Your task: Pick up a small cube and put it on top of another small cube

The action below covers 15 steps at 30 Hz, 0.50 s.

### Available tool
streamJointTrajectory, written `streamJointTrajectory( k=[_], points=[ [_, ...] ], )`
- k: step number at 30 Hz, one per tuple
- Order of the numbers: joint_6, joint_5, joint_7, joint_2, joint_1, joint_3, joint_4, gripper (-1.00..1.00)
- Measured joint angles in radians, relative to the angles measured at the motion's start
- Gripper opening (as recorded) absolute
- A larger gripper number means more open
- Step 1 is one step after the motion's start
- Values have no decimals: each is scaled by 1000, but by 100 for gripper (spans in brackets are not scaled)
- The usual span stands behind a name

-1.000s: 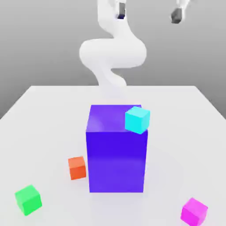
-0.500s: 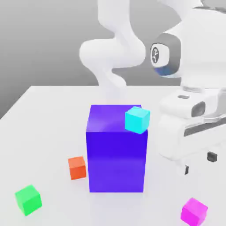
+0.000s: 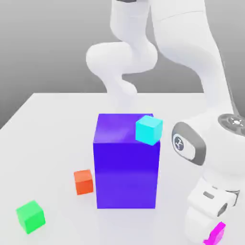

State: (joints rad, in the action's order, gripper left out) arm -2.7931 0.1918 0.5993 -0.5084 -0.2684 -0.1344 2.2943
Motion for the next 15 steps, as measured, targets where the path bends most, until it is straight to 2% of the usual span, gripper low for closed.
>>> streamJointTrajectory(
  k=[6, 15],
  points=[
    [112, -59, -23, 145, 37, -36, 32, -100],
    [155, -168, 183, 258, 225, 192, 73, -100]
  ],
)
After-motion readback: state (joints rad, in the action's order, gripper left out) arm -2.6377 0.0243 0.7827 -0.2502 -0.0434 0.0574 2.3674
